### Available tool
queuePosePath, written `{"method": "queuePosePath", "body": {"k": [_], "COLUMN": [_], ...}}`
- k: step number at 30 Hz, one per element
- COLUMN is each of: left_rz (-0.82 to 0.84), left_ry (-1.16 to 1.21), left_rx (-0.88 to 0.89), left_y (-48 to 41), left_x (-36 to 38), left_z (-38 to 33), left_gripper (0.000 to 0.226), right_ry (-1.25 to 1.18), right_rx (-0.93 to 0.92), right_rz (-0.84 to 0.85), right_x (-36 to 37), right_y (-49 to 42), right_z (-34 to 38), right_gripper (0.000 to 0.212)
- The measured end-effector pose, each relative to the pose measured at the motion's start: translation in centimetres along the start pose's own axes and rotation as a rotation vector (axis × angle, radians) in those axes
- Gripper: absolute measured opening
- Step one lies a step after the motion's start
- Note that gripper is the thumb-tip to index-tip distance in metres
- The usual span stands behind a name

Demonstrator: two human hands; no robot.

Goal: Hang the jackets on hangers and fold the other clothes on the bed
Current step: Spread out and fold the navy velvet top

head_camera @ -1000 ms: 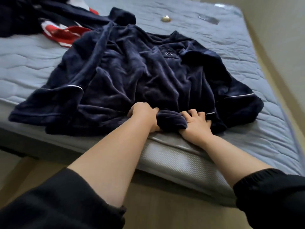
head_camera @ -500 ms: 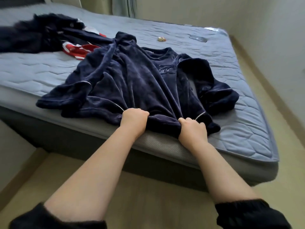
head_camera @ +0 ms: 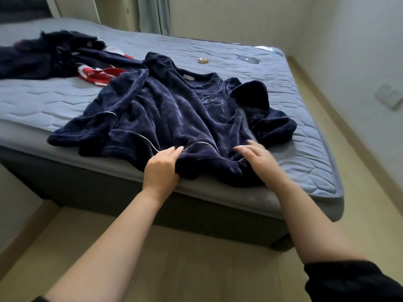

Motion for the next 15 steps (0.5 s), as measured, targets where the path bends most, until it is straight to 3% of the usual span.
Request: {"method": "queuePosePath", "body": {"k": [1,2,4,6,8,9,10,12,14,15], "left_rz": [0.015,0.025,0.007,-0.062,-0.142,-0.163,-0.167,-0.129,-0.065,-0.039], "left_ry": [-0.013,-0.024,-0.044,-0.037,-0.009,-0.005,-0.010,-0.027,-0.032,-0.034], "left_rx": [0.014,0.019,0.030,0.049,0.066,0.068,0.061,0.054,0.061,0.060], "left_y": [0.2,0.4,0.7,0.8,0.5,0.4,0.3,0.1,0.2,0.2], "left_x": [0.2,0.2,0.4,0.3,-0.2,-0.5,-0.8,-0.8,-0.5,-0.2], "left_z": [0.1,0.2,0.5,0.7,0.8,0.8,0.7,0.6,0.7,0.7], "left_gripper": [0.076,0.076,0.071,0.061,0.050,0.046,0.044,0.045,0.048,0.049], "right_ry": [0.089,0.208,0.237,-0.077,-0.639,-0.745,-0.659,-0.149,0.259,0.313], "right_rx": [0.101,0.219,0.344,0.304,0.325,0.360,0.397,0.433,0.349,0.273], "right_rz": [-0.208,-0.301,-0.184,-0.085,-0.159,-0.258,-0.363,-0.459,-0.391,-0.321], "right_x": [-0.7,-0.7,0.3,0.3,-1.1,-2.2,-3.4,-4.8,-4.8,-4.3], "right_y": [-0.1,0.1,0.1,-0.2,-0.3,-0.2,-0.3,0.0,0.0,0.0], "right_z": [-1.2,-2.1,-3.9,-4.0,-3.4,-3.6,-4.1,-4.9,-5.1,-4.4], "right_gripper": [0.045,0.054,0.050,0.031,0.021,0.018,0.016,0.006,0.035,0.047]}}
Point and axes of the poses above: each hand's wrist, its own y-axis away from the middle knuckle, its own x-axis out of the palm, z = x × y, the point moved 3 cm from there along -y, towards the middle knuckle, and after that the axes turned 1 degree about z, right-handed, at the moved point
